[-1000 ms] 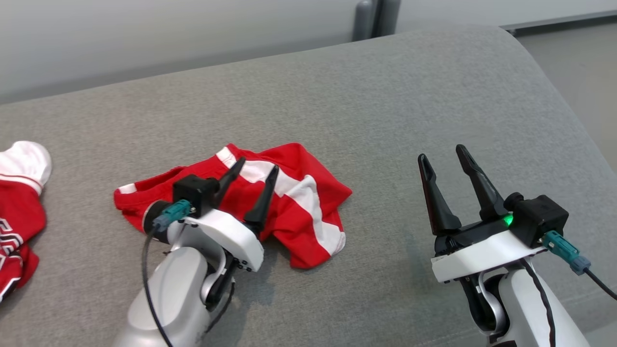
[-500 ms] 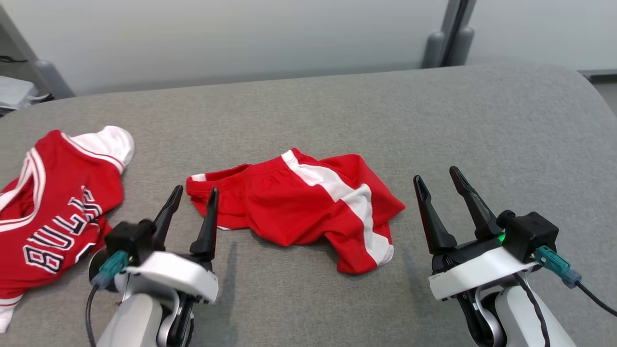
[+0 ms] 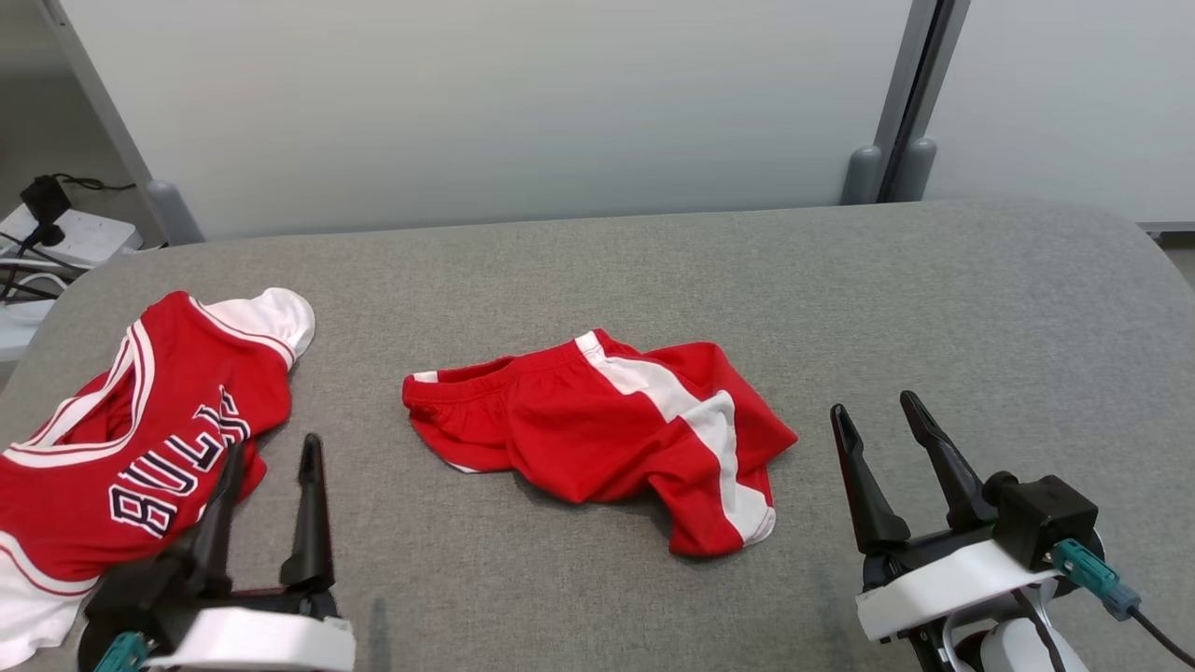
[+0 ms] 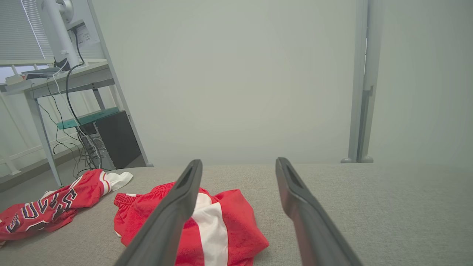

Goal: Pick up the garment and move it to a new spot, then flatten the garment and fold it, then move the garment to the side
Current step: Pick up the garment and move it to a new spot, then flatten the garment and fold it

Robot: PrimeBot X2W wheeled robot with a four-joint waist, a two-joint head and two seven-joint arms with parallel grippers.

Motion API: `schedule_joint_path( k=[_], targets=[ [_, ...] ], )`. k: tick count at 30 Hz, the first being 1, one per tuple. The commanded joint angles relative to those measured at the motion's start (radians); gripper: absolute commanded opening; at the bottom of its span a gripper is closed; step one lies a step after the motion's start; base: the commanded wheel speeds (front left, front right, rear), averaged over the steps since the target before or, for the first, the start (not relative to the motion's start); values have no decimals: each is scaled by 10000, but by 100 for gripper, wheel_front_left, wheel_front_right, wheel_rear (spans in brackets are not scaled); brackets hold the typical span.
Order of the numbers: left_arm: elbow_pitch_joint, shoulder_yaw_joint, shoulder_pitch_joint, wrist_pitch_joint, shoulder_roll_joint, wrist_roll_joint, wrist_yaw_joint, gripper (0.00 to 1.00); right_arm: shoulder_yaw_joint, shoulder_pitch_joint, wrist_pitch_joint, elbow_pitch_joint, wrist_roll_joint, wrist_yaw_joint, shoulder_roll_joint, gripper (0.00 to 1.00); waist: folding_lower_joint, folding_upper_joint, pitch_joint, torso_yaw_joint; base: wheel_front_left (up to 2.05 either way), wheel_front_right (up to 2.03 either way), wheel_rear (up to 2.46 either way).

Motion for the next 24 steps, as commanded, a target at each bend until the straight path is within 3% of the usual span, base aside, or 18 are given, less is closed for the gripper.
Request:
schedule_joint_path(
  k=[1, 6, 9, 15, 24],
  targets=[
    [-362, 674, 5, -83, -22, 236, 37, 100, 156, -106, -105, -276, -140, 0, 20, 100, 1, -1, -87, -109, 0, 0, 0],
    [-931, 1307, 429, -83, -185, 498, -98, 100, 178, 85, -105, -363, -240, 0, 20, 100, 1, -1, -142, -280, 0, 0, 0],
    [-863, 1380, 896, -83, -224, 875, -392, 100, 209, 295, -105, -340, -276, 0, 20, 100, 1, -1, -180, -376, 0, 0, 0],
    [-831, 1467, 1288, -83, -298, 1346, -554, 100, 342, 788, -105, -48, -332, 0, 20, 100, 1, -1, -221, -453, 0, 0, 0],
    [-865, 1408, 1250, -83, -330, 1272, -499, 100, 368, 735, -105, 18, -346, 0, 20, 100, 1, -1, -155, -429, 0, 0, 0]
  ],
)
